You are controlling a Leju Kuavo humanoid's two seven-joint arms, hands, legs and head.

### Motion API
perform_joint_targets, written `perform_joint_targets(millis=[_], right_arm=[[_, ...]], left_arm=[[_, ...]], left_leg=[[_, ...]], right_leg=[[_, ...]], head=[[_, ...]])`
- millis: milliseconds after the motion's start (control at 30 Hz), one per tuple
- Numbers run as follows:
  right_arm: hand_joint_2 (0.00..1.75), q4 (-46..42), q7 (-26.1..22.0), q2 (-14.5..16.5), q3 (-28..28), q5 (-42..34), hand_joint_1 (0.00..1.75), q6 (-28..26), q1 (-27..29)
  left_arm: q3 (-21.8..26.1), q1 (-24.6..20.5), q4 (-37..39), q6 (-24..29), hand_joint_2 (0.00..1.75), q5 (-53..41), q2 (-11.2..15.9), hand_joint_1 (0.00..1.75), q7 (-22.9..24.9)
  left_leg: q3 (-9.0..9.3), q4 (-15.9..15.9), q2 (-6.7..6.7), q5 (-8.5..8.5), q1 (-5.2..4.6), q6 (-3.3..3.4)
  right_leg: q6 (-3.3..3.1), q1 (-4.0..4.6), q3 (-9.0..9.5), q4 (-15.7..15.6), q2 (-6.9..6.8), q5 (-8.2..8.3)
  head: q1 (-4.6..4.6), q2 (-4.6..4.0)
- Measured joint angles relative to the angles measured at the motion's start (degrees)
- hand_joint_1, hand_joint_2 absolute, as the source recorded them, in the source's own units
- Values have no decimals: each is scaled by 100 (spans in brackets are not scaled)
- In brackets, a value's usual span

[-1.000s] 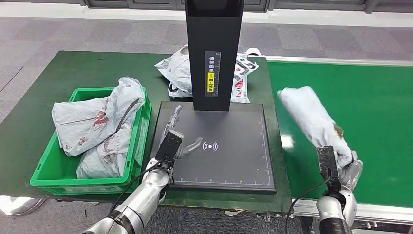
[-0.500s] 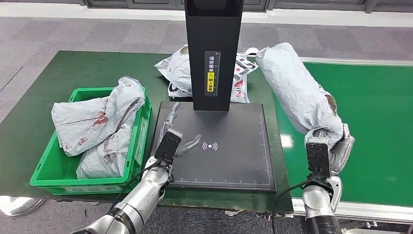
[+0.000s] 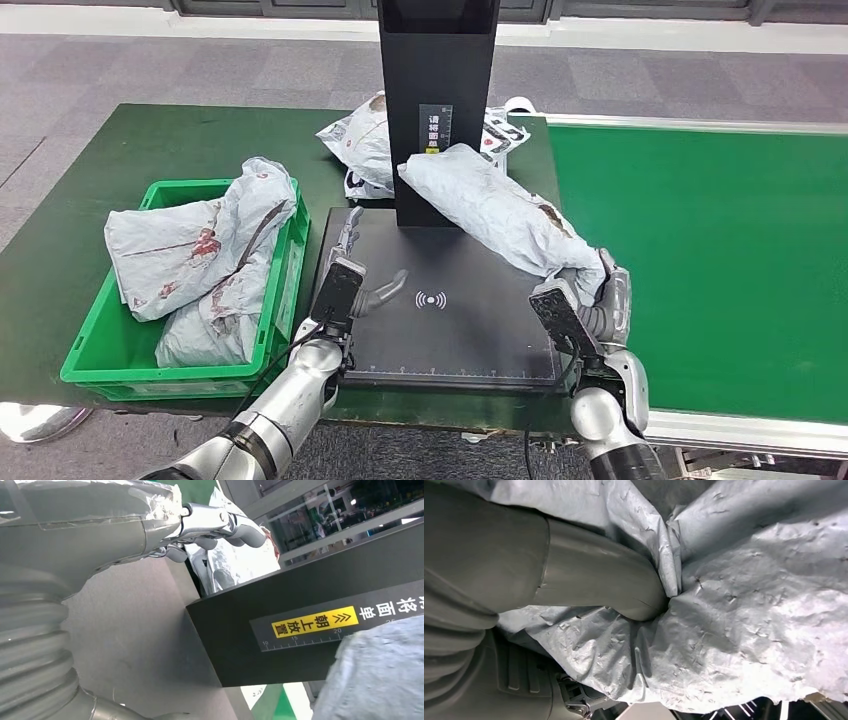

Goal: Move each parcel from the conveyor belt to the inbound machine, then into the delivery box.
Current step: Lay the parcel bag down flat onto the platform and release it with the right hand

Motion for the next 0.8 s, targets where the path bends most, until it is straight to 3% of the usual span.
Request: perform_joint_targets(millis=[533,700,733,800], right_arm=[[175,283,455,-45,257,517,175,267,4],[175,603,822,-123,393,848,175,814,7],[175,713,878,-147,439,935,166,957,14],[175,908,948,-188,529,1116,86,1199,25]], left_arm=[[0,-4,-67,27,175,55,65,0,9],[16,-4,-108,-81,175,253,103,0,82],[23,-3,-123,-90,175,281,118,0,98],[32,-2,-161,-89,175,311,146,0,131]], left_leg=[[-3,0,1,0,-1,0],[-3,0,0,0,-1,0],[-4,0,0,0,-1,0],[-4,0,0,-1,-1,0]], right_leg=[[0,-1,-5,0,1,0],[0,-1,-5,0,1,0],[0,-1,-5,0,0,0],[0,0,-5,-1,0,0]], head=[[0,0],[0,0],[0,0],[0,0]])
